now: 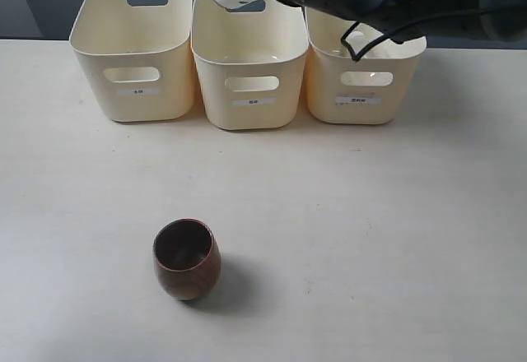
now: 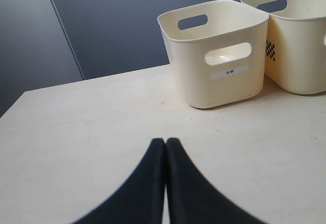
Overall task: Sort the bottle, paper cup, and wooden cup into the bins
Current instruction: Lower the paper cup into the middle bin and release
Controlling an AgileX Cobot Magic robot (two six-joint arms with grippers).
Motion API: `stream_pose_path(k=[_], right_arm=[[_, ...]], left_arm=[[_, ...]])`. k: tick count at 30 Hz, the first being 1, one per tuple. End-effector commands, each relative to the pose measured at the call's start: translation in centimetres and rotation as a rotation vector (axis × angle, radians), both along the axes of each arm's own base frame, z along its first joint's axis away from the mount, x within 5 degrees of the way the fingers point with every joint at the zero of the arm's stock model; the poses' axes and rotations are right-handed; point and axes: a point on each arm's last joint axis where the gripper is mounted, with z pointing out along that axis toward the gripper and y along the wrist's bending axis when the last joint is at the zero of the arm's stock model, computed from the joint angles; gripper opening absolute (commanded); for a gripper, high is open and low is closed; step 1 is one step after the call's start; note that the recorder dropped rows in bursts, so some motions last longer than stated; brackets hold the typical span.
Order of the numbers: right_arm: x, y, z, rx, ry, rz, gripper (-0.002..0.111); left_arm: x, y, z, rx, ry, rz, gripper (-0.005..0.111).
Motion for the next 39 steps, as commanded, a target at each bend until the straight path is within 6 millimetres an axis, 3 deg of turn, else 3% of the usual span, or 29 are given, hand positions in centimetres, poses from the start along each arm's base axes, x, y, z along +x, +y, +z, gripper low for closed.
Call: stream_pose_path(k=[1,6,8,10,14,16,18,23,25,32,39], right_arm=[[1.2,-1.1,-0.9,-0.029,-0.028,-0.048,-0.001],[2.5,-2.1,-2.2,-0.054,0.002,-0.071,-0.001],[3.2,-2.1,-2.6,-0.051,0.024,-0.072,0.004],[3.6,-1.9,-2.9,-0.053,0.038,-0.063,0.018],[4.6,-1.0,-3.5,-0.059,0.075,-0.023,0.07],[4.9,-0.6,-3.6,-0.059,0.085,-0.01,0.08],[5.0,-0.5,-3.7,-0.056,0.095,-0.004,0.075],[4.9,-0.3,-3.9,-0.058,0.123,0.015,0.049],[4.7,-0.2,-4.1,-0.065,0.153,0.037,0.044],[2.9,0.5,-5.1,-0.117,0.361,0.201,0.043],[0.2,0.9,-4.7,-0.16,0.556,0.375,0.043]], left_arm=[[0.0,0.0,0.0,-0.007,-0.004,-0.003,0.0],[0.0,0.0,0.0,-0.007,-0.004,-0.003,0.0],[0.0,0.0,0.0,-0.007,-0.004,-0.003,0.0],[0.0,0.0,0.0,-0.007,-0.004,-0.003,0.0],[0.0,0.0,0.0,-0.007,-0.004,-0.003,0.0],[0.0,0.0,0.0,-0.007,-0.004,-0.003,0.0],[0.0,0.0,0.0,-0.007,-0.004,-0.003,0.0],[0.0,0.0,0.0,-0.007,-0.004,-0.003,0.0],[0.0,0.0,0.0,-0.007,-0.004,-0.003,0.0],[0.0,0.0,0.0,-0.007,-0.004,-0.003,0.0],[0.0,0.0,0.0,-0.007,-0.004,-0.003,0.0]])
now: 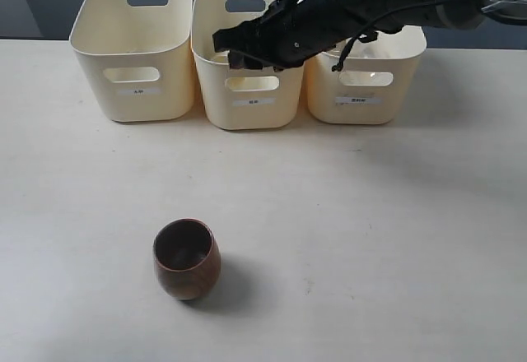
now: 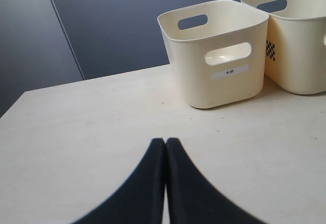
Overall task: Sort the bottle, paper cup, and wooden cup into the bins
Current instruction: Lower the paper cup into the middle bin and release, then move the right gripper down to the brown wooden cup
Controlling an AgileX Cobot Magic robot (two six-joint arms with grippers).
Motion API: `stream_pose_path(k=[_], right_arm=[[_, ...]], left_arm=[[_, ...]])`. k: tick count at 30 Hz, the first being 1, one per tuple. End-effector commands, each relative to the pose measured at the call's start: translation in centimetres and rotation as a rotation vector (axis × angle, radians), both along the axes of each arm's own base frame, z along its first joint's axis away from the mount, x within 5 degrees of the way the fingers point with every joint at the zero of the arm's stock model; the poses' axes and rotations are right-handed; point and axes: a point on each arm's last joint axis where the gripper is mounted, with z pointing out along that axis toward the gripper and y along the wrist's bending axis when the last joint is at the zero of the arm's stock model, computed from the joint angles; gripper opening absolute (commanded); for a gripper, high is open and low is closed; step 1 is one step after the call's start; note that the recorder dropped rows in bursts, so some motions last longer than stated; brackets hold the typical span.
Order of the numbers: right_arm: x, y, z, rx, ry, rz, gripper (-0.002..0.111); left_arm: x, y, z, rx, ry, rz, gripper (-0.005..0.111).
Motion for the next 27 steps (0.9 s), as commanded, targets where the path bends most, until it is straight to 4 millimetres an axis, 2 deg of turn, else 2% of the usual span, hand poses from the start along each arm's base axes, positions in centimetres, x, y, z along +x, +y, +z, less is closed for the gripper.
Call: stream_pose_path(k=[1,8,14,22,27], right_arm=[[-1.6,0.0,1.0,-0.019,0.094,0.103,0.043],[-3.7,0.4,0.7,0.008,0.299,0.214,0.043],[-4.9,0.8,0.6,-0.007,0.375,0.283,0.043],[-7.6,3.8,0.3,-0.066,0.38,0.401,0.043],[-8.9,5.1,-0.3,-0.135,0.392,0.415,0.043]], left_arm=[[0.0,0.0,0.0,-0.007,-0.004,-0.003,0.0],[0.0,0.0,0.0,-0.007,-0.004,-0.003,0.0],[0.0,0.0,0.0,-0.007,-0.004,-0.003,0.0],[0.0,0.0,0.0,-0.007,-0.004,-0.003,0.0],[0.0,0.0,0.0,-0.007,-0.004,-0.003,0.0]])
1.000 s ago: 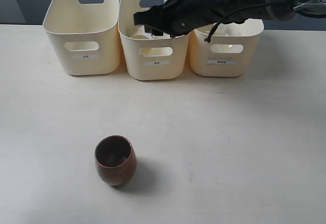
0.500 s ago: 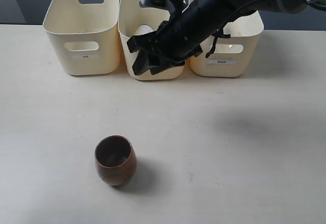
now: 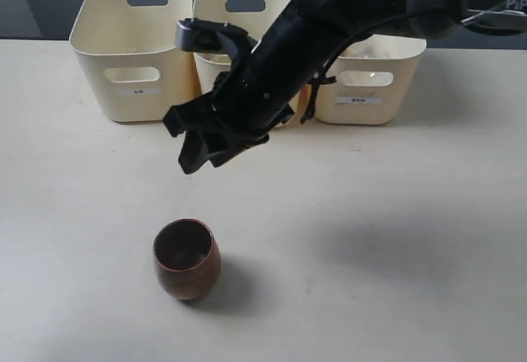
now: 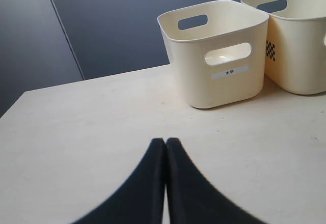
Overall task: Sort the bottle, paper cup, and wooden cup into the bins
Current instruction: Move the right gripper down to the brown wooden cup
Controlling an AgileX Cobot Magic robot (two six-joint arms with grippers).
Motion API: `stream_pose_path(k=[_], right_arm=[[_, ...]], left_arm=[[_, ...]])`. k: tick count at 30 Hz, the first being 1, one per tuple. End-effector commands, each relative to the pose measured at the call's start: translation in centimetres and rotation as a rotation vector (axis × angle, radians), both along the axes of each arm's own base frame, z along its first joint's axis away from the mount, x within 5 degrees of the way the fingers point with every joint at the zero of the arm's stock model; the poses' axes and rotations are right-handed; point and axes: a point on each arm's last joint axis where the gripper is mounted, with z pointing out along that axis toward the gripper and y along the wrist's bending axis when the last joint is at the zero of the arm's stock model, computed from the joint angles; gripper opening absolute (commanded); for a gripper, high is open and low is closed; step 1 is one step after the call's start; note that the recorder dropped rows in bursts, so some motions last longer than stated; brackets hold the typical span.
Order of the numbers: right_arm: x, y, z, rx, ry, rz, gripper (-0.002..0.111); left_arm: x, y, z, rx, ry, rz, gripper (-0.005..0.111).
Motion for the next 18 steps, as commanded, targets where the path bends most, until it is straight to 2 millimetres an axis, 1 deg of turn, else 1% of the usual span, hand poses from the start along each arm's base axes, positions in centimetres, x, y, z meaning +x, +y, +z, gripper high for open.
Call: stream_pose_path(k=[1,5,9,14,18], right_arm=[[-1.0,0.8,-0.3,-0.066,-0.013,0.024,0.043],[-1.1,0.8,-0.6,-0.121,-0.019,0.008,0.043],[-1.1,0.9,-1.3,-0.139,0.012,-0.005,0.043],[-2.1,1.5,-2.1,-0.175,0.045,0.044,0.043],[-2.7,2.1,-2.2,-0.184,0.028,0.071,0.043]], left_arm=[[0.0,0.0,0.0,-0.007,-0.004,-0.003,0.0],[0.0,0.0,0.0,-0.007,-0.004,-0.003,0.0],[0.0,0.0,0.0,-0.007,-0.004,-0.003,0.0],[0.0,0.0,0.0,-0.007,-0.004,-0.003,0.0],[0.0,0.0,0.0,-0.007,-0.004,-0.003,0.0]])
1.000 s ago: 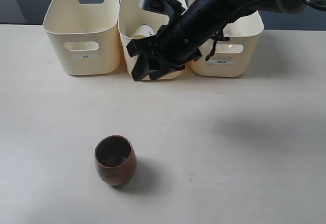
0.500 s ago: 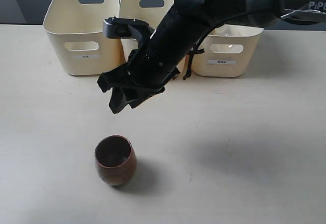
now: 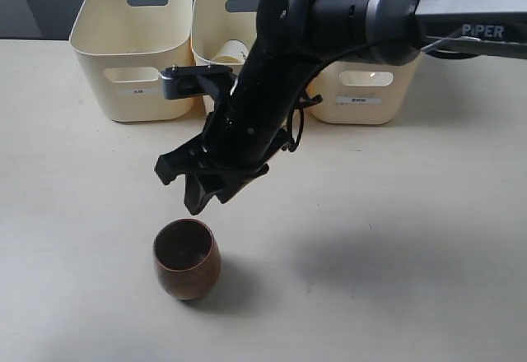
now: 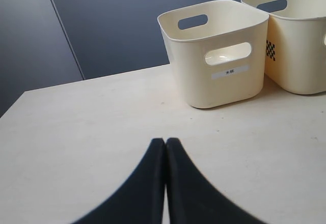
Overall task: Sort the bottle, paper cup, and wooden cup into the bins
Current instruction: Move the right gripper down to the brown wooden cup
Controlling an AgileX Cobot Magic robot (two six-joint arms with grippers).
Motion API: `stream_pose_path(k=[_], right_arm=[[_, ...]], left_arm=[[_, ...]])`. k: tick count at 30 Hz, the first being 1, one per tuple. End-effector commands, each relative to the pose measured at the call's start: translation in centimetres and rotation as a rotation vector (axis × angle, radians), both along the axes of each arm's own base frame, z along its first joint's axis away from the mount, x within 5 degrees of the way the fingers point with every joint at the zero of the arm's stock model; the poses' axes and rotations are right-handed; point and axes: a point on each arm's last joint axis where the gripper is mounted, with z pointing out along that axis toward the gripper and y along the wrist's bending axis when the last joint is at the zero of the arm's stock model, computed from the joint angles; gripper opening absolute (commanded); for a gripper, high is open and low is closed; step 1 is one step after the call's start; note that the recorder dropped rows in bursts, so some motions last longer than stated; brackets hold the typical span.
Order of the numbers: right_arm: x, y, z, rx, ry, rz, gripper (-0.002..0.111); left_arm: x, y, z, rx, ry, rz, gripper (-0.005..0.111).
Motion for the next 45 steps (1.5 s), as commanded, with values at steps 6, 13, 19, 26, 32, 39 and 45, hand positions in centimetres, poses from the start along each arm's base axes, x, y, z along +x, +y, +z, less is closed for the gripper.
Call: stream_pose_path(k=[6,13,19,26,32,39,45], right_arm=[[-0.5,0.4,0.0,-0.035,-0.024,0.019,0.043],[-1.2,1.0,-0.1,-0.04,-0.017,0.028,0.043],[-1.6,1.4,-1.0,-0.085,-0.024,0.042,0.043],[-1.6,1.7,-2.1,-0.113,-0.002,0.037,0.043],[-1.6,1.7,-2.8,-0.123,0.017,0.036,0.043],[-1.6,1.8,-3.6,-0.136,0.033,0.036,0.043],[-1.5,1.9,-4.3,-0.141,0.043,0.032,0.04]], left_arm=[[0.0,0.0,0.0,-0.007,-0.004,-0.003,0.0],[0.0,0.0,0.0,-0.007,-0.004,-0.003,0.0],[0.0,0.0,0.0,-0.007,-0.004,-0.003,0.0],[0.0,0.0,0.0,-0.007,-0.004,-0.003,0.0],[0.0,0.0,0.0,-0.007,-0.004,-0.003,0.0],[0.0,0.0,0.0,-0.007,-0.004,-0.003,0.0],[0.0,0.0,0.0,-0.007,-0.004,-0.003,0.0]])
